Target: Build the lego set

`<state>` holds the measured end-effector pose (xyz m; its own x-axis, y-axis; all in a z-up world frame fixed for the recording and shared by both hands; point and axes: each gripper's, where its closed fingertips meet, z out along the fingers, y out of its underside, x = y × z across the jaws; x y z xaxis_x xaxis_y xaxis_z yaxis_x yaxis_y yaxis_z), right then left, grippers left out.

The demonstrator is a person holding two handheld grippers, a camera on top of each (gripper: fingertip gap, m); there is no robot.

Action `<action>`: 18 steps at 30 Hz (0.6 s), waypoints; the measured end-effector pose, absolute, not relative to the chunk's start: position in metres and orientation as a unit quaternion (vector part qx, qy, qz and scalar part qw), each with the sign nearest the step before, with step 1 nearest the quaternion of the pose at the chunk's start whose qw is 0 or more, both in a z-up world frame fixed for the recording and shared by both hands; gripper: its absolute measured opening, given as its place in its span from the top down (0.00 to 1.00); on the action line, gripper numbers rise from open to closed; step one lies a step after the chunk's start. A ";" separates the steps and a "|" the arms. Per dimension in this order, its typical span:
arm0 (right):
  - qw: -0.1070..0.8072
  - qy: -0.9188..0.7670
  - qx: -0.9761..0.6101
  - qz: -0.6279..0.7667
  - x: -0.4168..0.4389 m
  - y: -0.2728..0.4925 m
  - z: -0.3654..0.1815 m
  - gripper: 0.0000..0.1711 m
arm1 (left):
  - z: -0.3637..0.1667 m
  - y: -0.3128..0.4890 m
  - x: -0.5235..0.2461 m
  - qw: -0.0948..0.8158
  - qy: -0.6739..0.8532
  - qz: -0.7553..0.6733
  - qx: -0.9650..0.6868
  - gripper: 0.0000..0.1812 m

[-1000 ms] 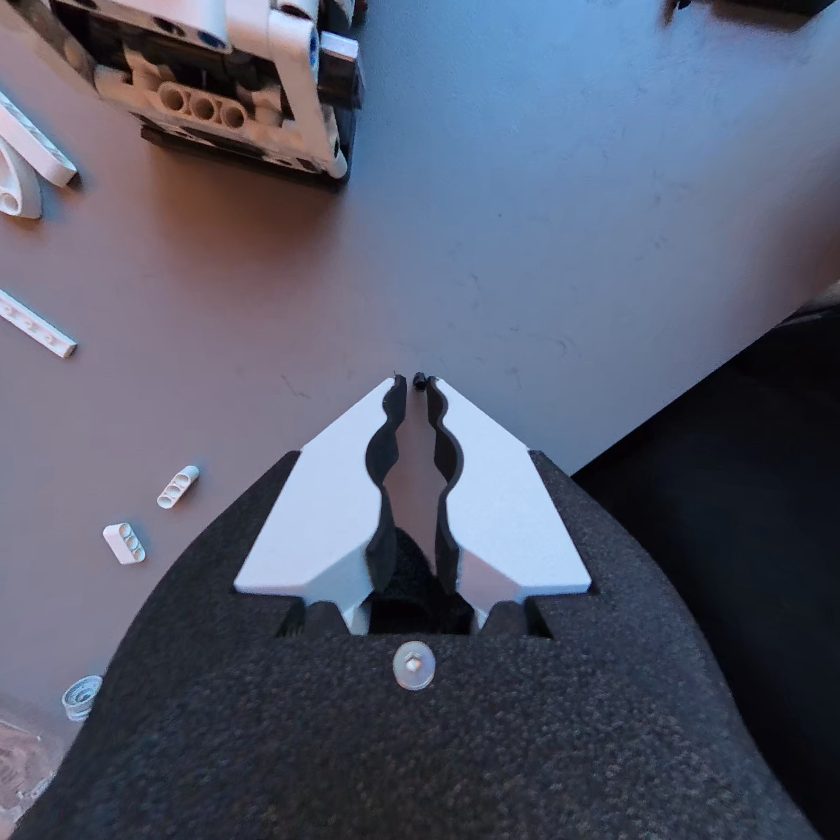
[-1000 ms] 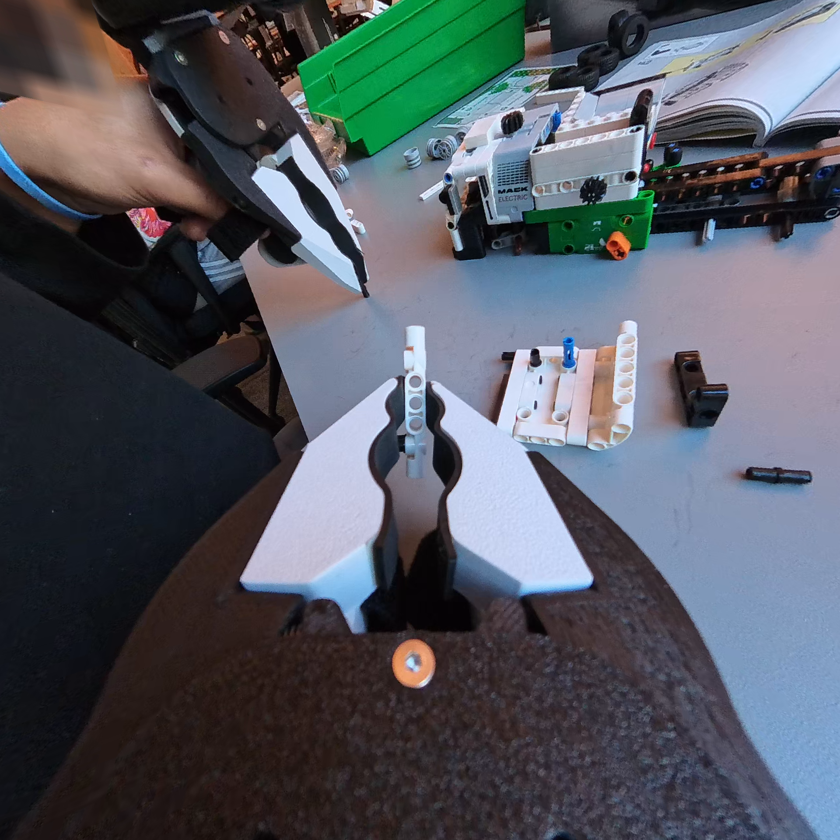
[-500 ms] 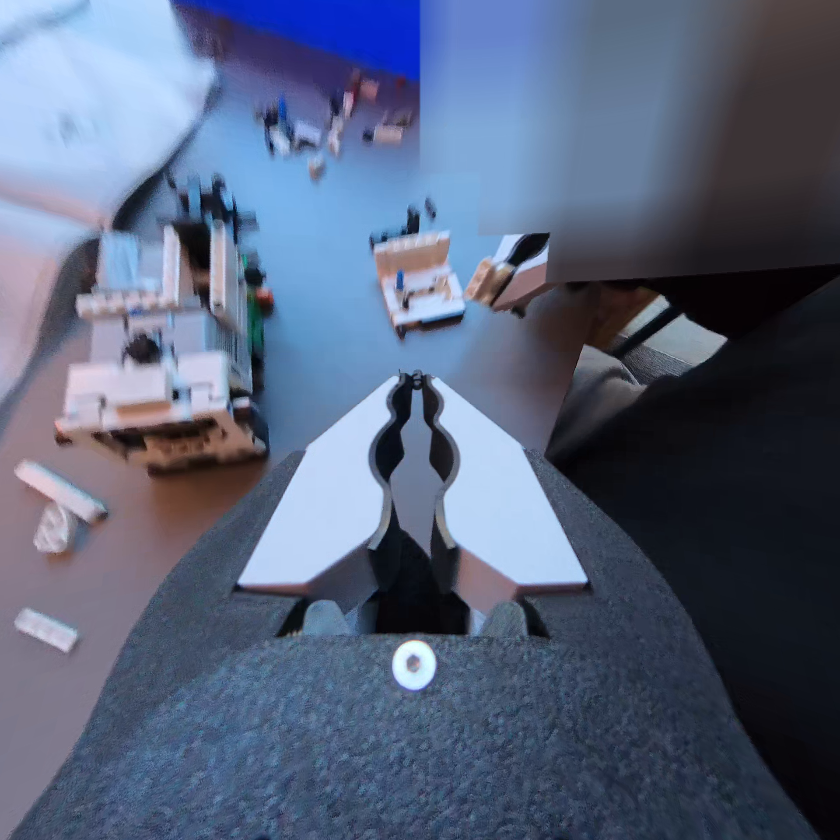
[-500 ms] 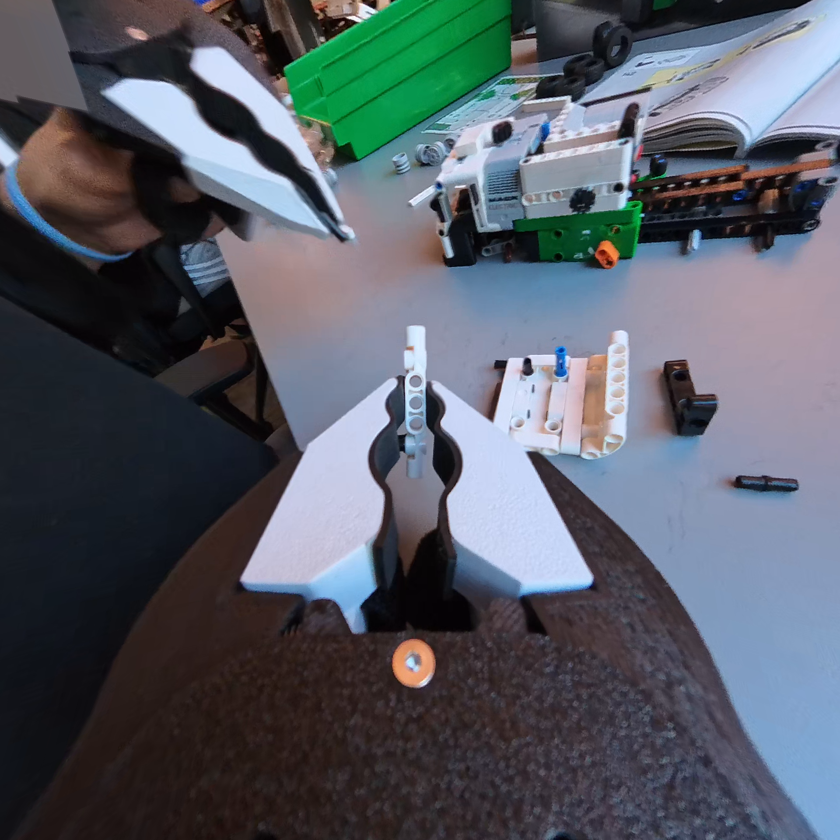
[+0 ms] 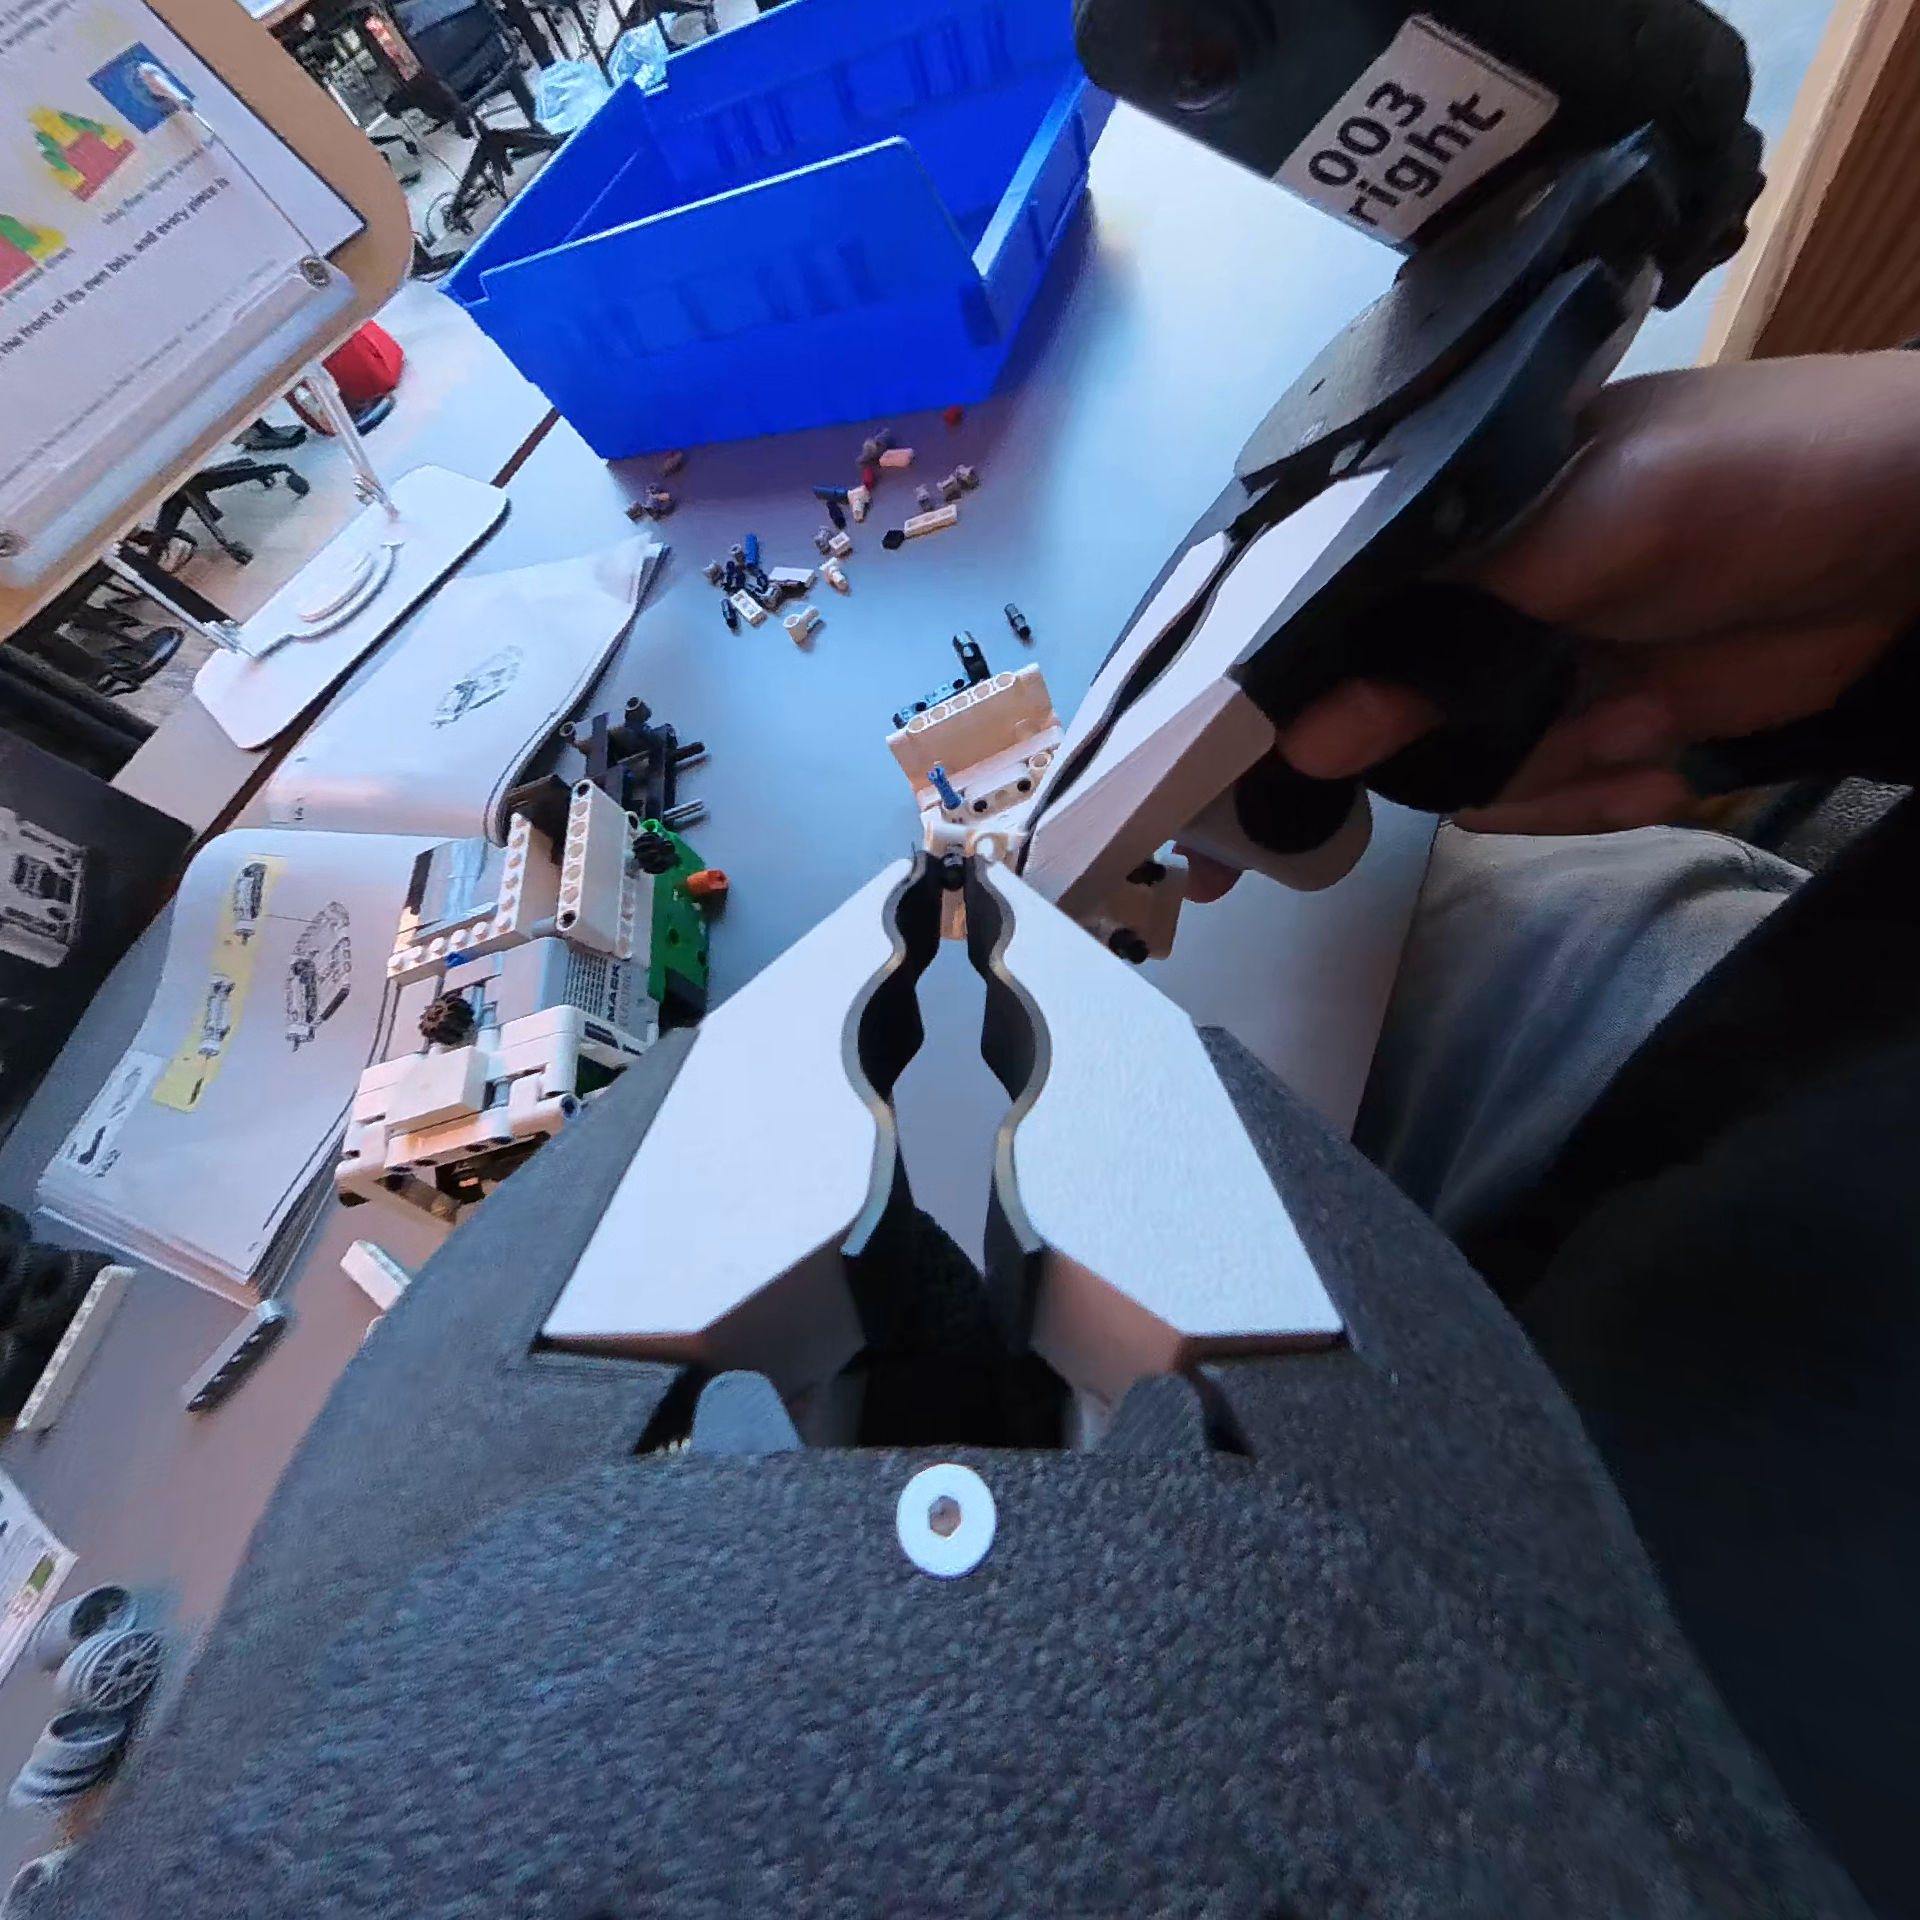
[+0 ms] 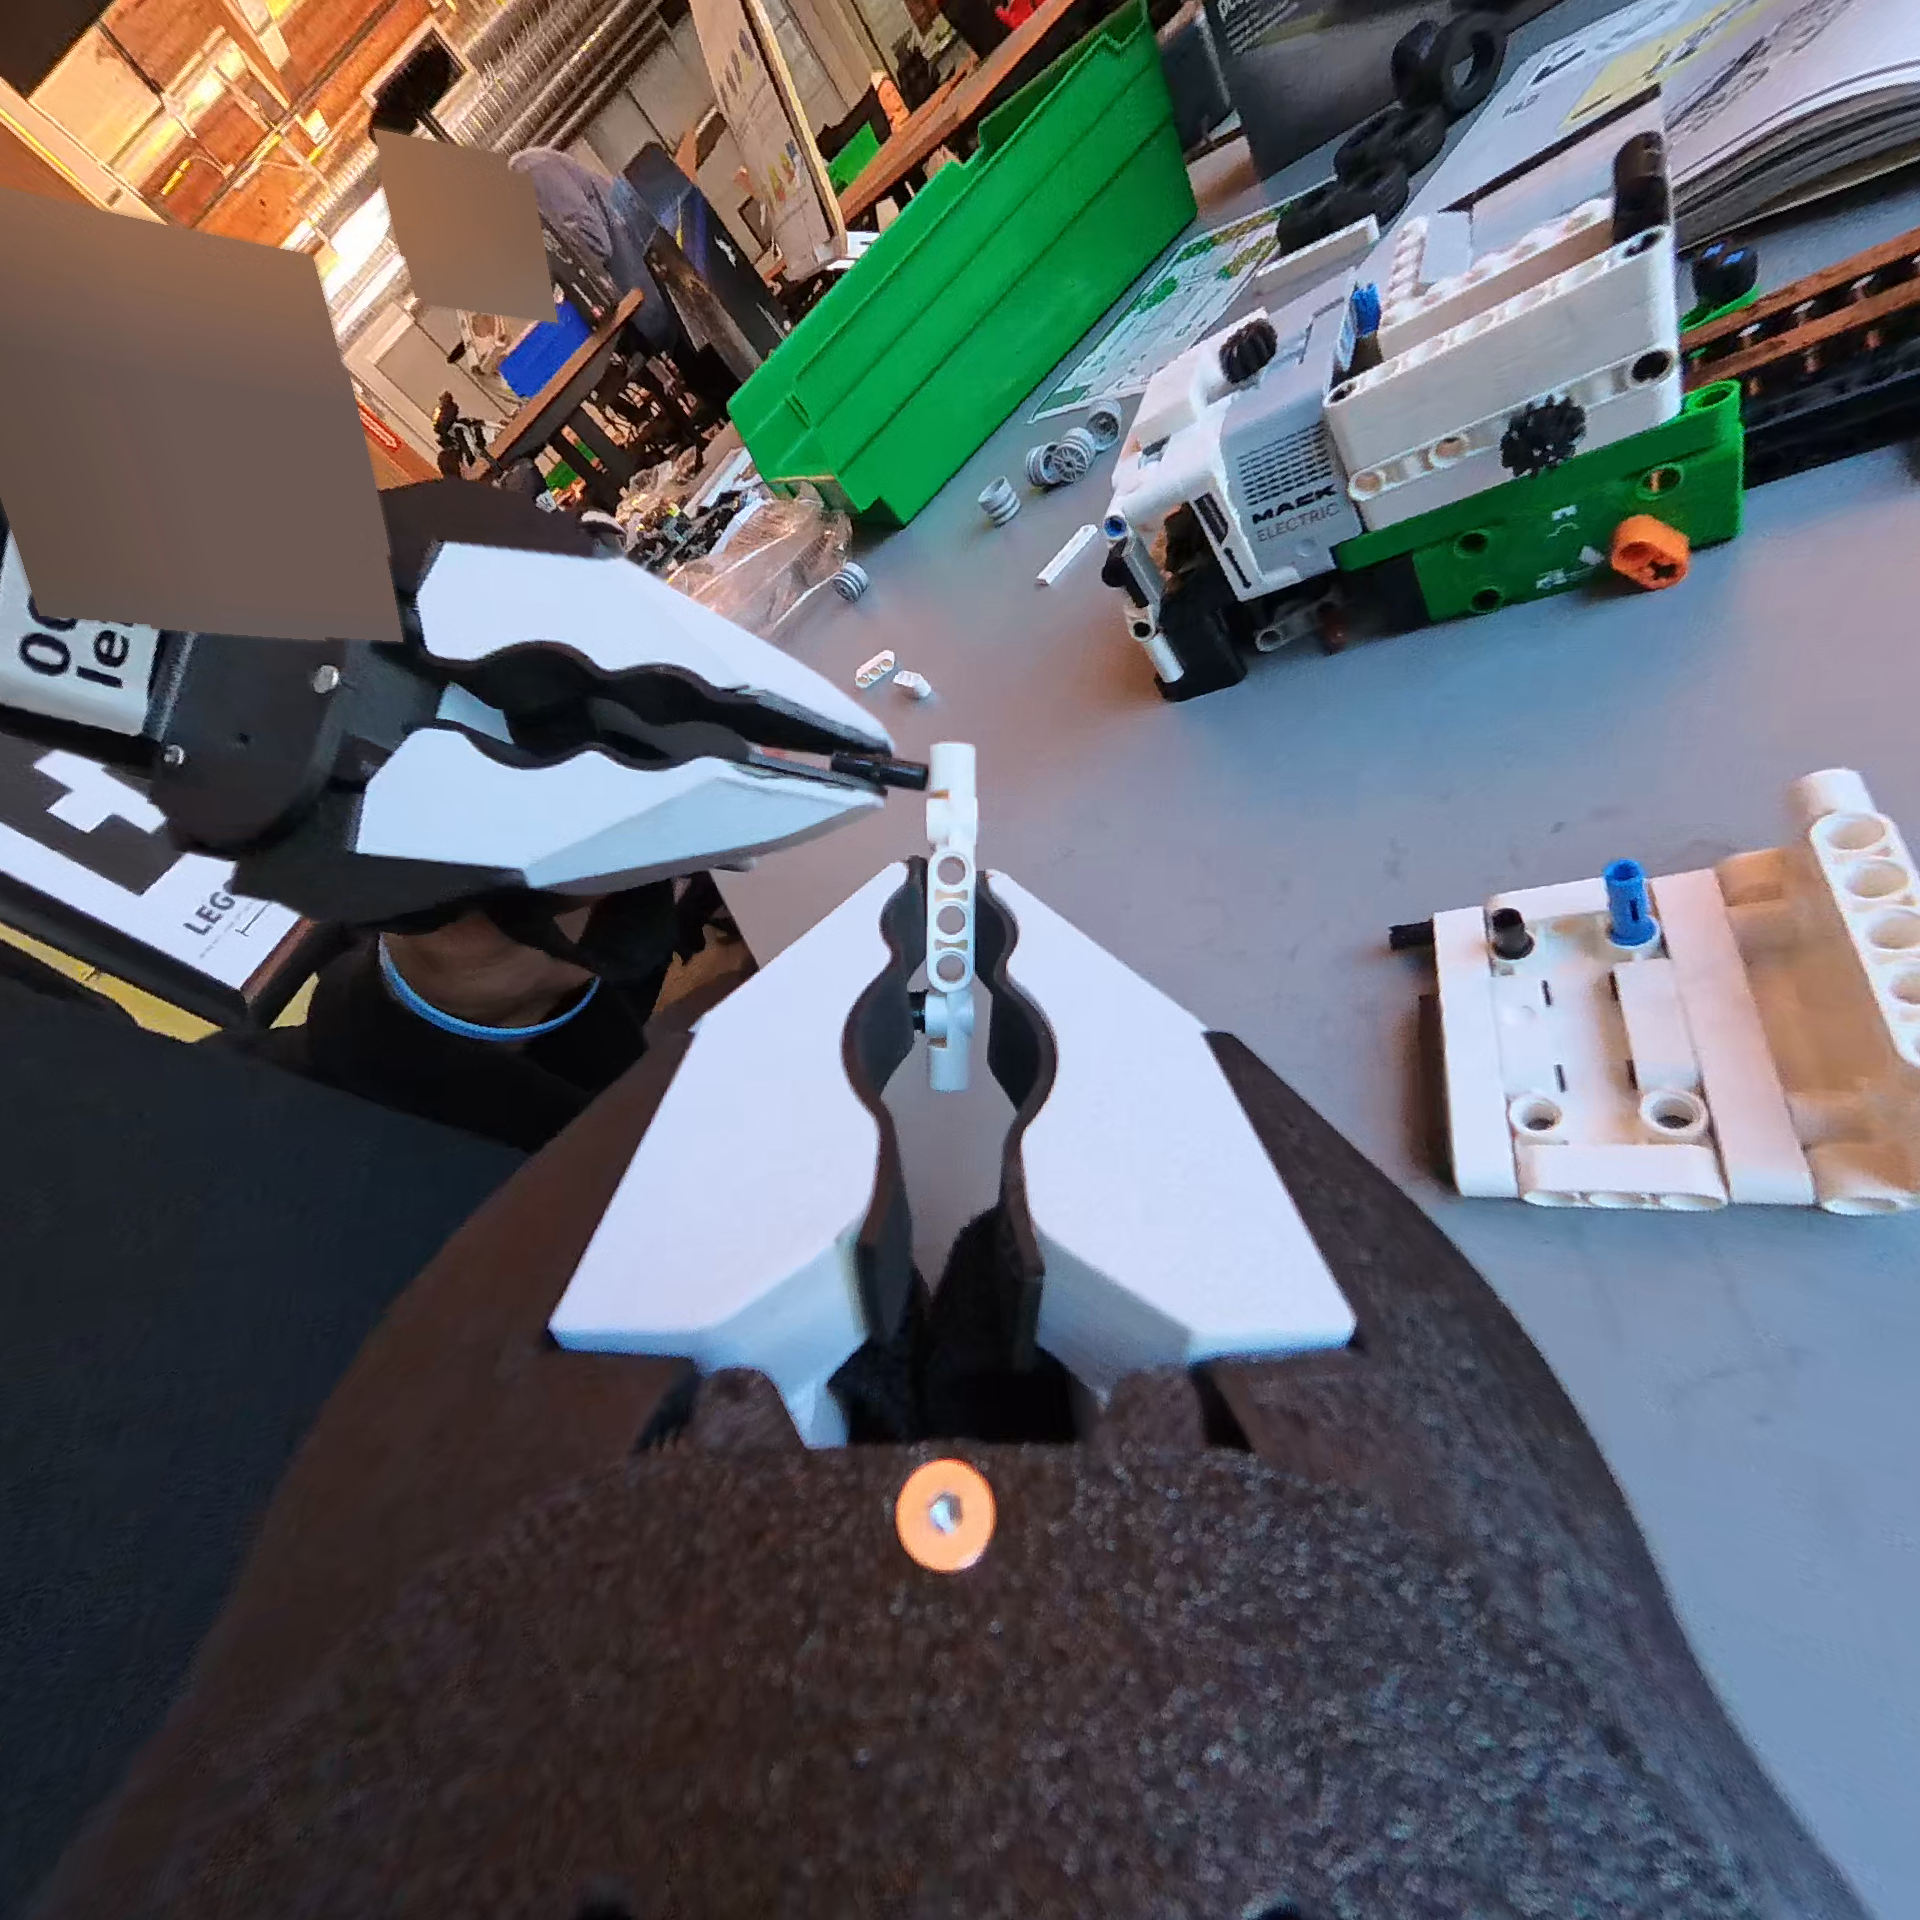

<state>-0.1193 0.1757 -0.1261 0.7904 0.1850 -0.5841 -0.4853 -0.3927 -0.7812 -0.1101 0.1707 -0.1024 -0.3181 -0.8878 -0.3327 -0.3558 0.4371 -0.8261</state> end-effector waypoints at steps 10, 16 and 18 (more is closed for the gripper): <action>0.541 0.095 -0.780 0.301 -0.122 0.173 -0.127 0.96 | -0.106 0.162 -0.115 0.410 0.756 -0.306 -0.409 0.98; 0.537 0.091 -0.787 0.290 -0.121 0.173 -0.130 0.96 | -0.110 0.161 -0.113 0.407 0.761 -0.296 -0.410 0.98; 0.533 0.091 -0.792 0.283 -0.120 0.172 -0.132 0.96 | -0.112 0.161 -0.112 0.408 0.764 -0.287 -0.410 0.98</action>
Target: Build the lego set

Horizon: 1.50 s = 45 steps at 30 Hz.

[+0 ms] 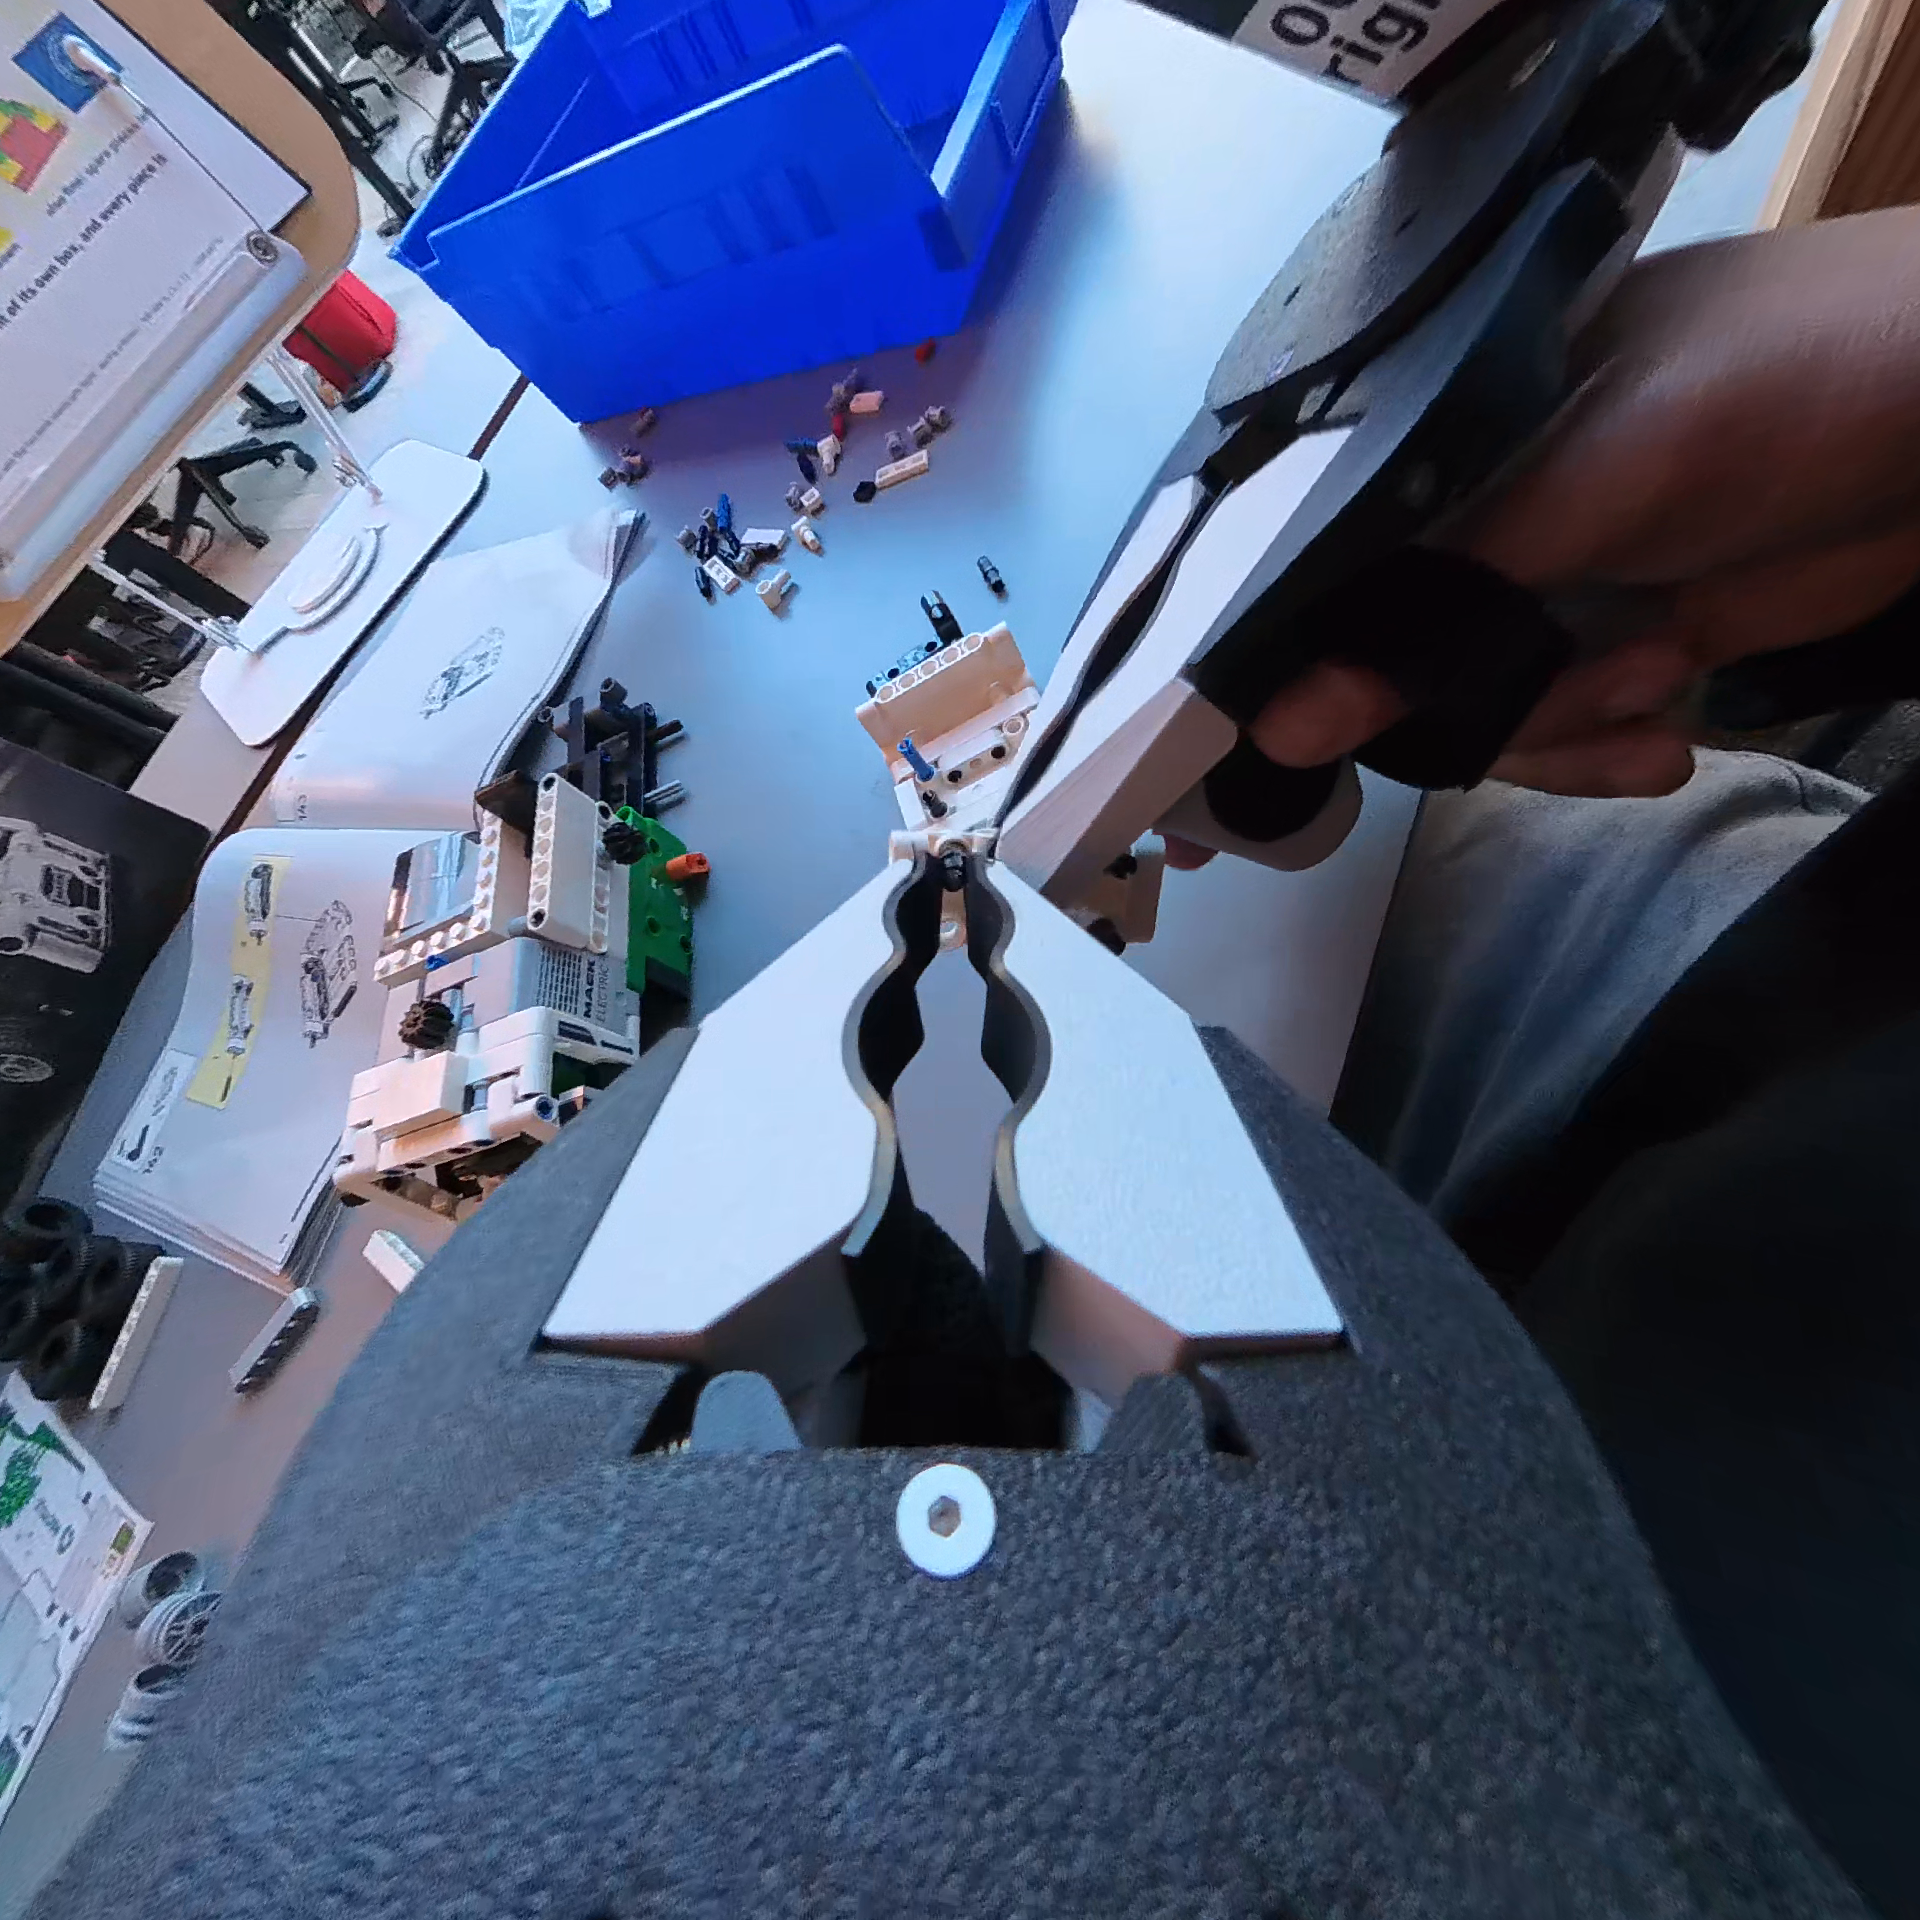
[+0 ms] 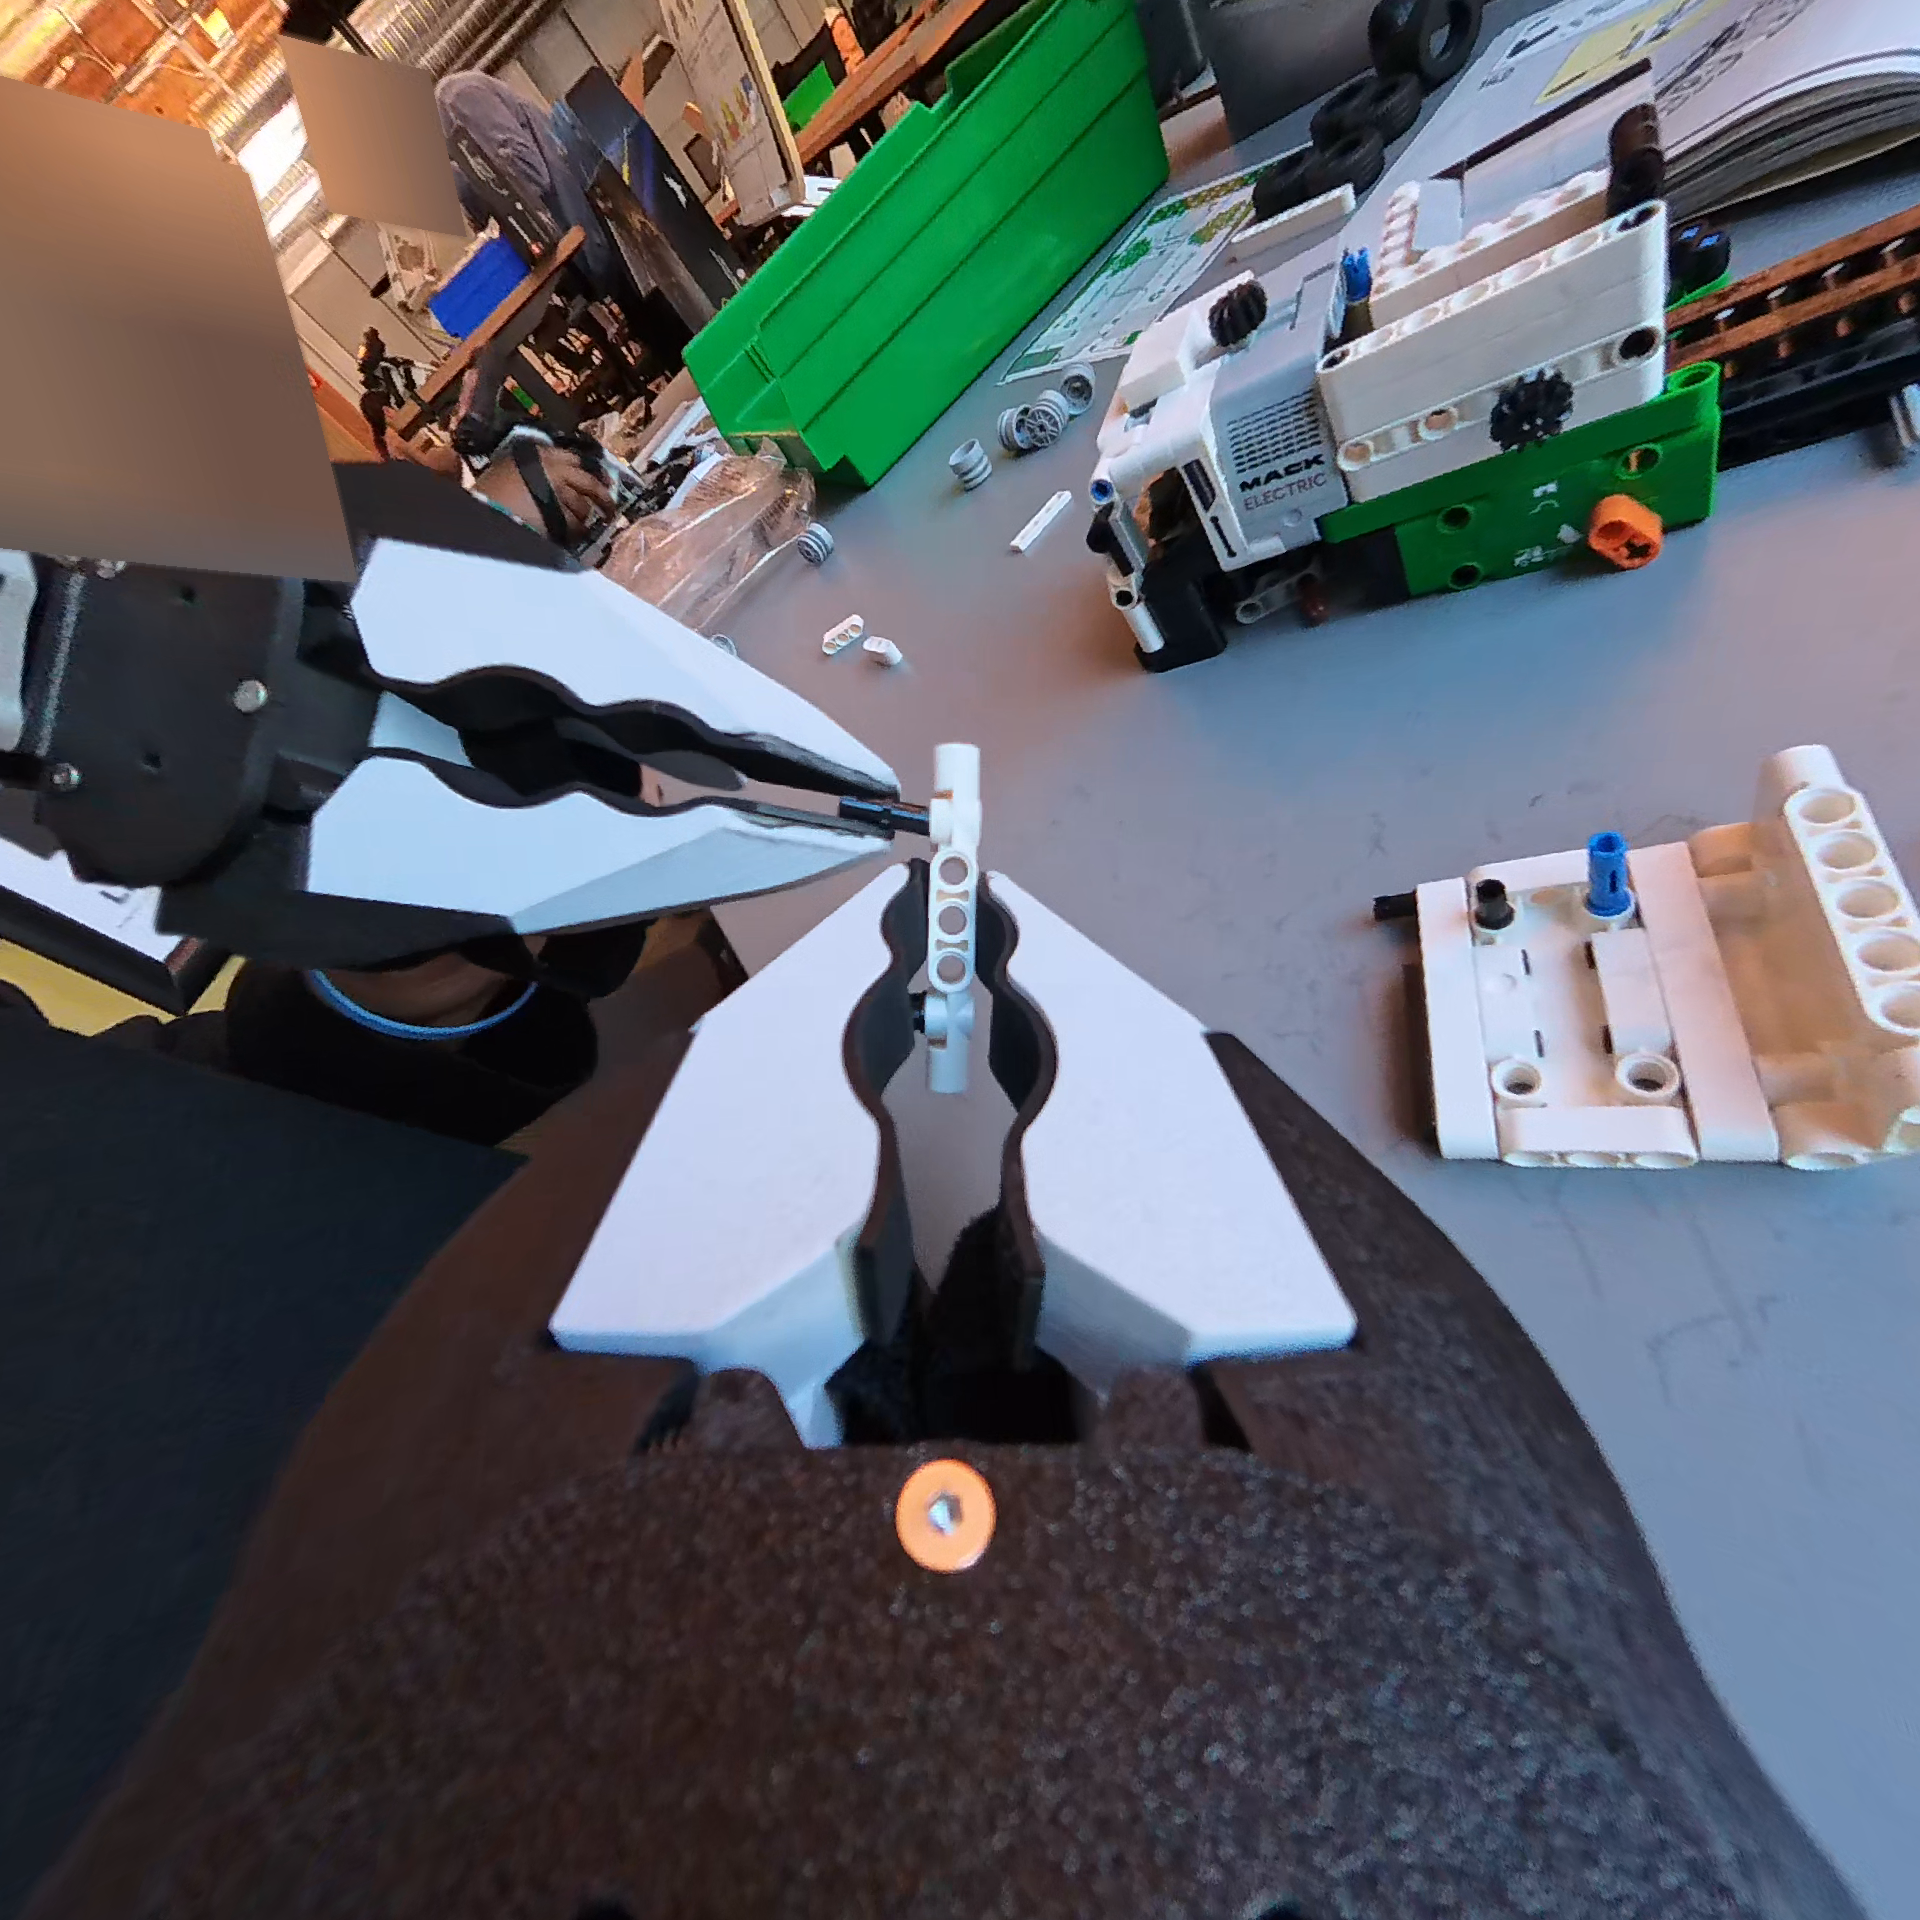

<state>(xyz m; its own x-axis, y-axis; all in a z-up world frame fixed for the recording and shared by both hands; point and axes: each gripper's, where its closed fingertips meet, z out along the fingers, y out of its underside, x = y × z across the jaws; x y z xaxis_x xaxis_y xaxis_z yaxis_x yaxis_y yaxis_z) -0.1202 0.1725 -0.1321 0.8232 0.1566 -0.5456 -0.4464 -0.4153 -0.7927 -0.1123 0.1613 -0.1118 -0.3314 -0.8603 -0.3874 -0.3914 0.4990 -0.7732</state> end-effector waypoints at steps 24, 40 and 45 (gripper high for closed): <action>0.620 0.080 -0.761 0.175 -0.102 0.172 -0.122 0.96 | -0.101 0.157 -0.098 0.456 0.682 -0.309 -0.481 0.98; 0.633 0.072 -0.764 0.103 -0.094 0.173 -0.123 0.96 | -0.099 0.156 -0.090 0.413 0.590 -0.424 -0.550 0.98; 0.641 0.094 -0.739 0.185 -0.094 0.172 -0.112 0.96 | -0.090 0.154 -0.087 0.447 0.606 -0.421 -0.506 0.98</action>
